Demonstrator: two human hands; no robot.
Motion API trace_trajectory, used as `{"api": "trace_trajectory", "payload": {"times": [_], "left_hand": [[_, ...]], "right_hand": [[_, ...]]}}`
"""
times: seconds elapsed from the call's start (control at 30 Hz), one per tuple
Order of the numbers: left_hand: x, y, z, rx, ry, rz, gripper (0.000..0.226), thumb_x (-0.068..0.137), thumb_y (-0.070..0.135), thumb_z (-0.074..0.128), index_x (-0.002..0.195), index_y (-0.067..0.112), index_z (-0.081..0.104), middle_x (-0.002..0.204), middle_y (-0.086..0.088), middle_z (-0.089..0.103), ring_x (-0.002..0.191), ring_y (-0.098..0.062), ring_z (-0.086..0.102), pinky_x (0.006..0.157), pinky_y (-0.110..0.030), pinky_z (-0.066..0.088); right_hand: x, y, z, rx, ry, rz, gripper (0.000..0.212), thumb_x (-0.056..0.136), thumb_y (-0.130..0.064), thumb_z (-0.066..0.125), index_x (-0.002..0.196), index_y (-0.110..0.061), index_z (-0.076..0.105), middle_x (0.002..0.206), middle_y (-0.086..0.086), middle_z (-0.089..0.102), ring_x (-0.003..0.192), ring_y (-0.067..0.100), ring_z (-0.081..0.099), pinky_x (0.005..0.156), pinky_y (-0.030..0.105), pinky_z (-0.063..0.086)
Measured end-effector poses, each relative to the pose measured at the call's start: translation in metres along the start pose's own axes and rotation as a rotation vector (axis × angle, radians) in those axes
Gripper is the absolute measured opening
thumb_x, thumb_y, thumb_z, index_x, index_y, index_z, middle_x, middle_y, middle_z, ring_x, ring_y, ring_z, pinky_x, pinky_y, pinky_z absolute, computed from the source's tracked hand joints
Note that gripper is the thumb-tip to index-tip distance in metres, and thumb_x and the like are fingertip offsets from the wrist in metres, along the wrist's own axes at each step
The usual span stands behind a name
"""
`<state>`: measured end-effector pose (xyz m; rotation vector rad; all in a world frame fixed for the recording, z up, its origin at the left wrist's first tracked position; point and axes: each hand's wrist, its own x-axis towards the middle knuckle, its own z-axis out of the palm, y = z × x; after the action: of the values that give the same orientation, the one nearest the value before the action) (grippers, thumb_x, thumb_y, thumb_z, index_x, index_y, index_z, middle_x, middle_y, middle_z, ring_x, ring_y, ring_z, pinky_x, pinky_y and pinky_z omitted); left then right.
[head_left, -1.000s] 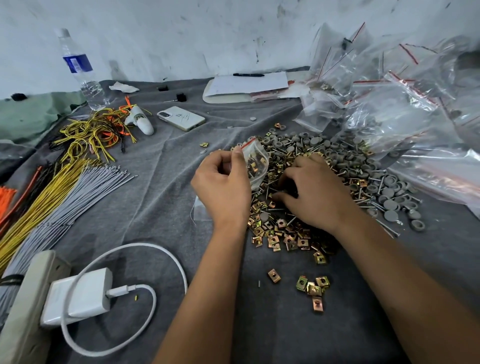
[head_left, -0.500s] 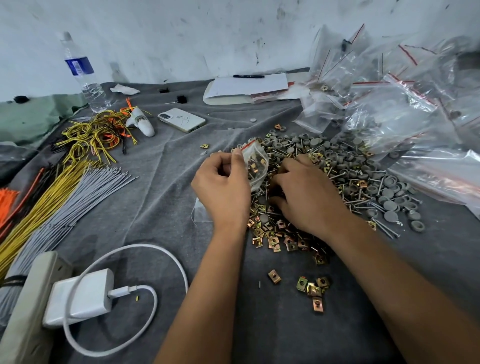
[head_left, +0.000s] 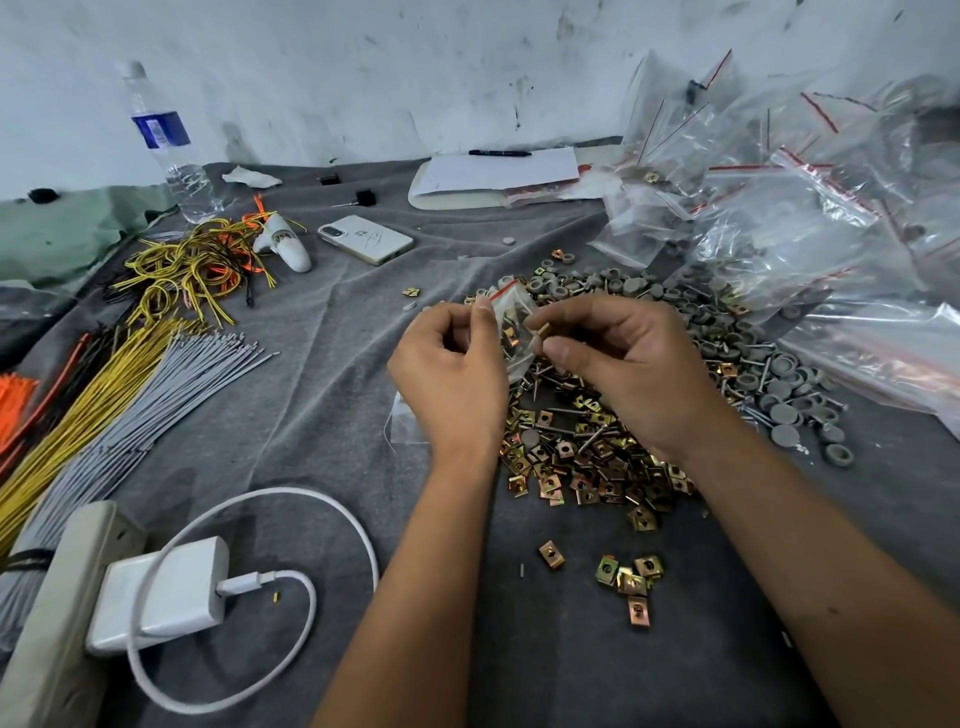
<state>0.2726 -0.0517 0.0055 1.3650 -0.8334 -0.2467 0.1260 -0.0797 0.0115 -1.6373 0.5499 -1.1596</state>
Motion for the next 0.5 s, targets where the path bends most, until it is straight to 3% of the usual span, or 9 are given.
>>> {"api": "trace_trajectory", "payload": {"times": [0.2,0.37,0.5], "left_hand": [[-0.0003,-0.0025,0.0016,0.013,-0.033,0.051,0.027,0.094,0.024,0.069,0.070,0.011,0.070,0.064,-0.010,0.063,0.066,-0.033,0.059,0.064,-0.051,0.050],[-0.0026,-0.0040,0.0053,0.080,-0.105,0.193,0.020,0.089,0.030,0.070,0.072,0.020,0.070,0.065,0.006,0.061,0.063,-0.011,0.055,0.060,-0.037,0.048],[-0.0045,-0.0061,0.0072,0.123,-0.162,0.303,0.015,0.089,0.030,0.073,0.075,0.023,0.072,0.069,0.009,0.063,0.066,-0.008,0.057,0.062,-0.035,0.050]], "right_hand": [[0.0006,0.0030,-0.0011,-0.228,0.080,-0.093,0.019,0.085,-0.002,0.080,0.100,-0.012,0.078,0.092,-0.001,0.078,0.090,0.012,0.074,0.082,0.023,0.057],[0.0011,0.0035,-0.0052,-0.556,0.209,-0.243,0.016,0.084,-0.011,0.083,0.100,-0.011,0.080,0.094,-0.005,0.077,0.090,0.006,0.072,0.082,0.029,0.060],[0.0010,0.0062,-0.0067,-0.765,0.190,-0.267,0.025,0.080,-0.013,0.087,0.104,-0.012,0.080,0.099,-0.003,0.077,0.091,0.009,0.071,0.084,0.036,0.059]]}}
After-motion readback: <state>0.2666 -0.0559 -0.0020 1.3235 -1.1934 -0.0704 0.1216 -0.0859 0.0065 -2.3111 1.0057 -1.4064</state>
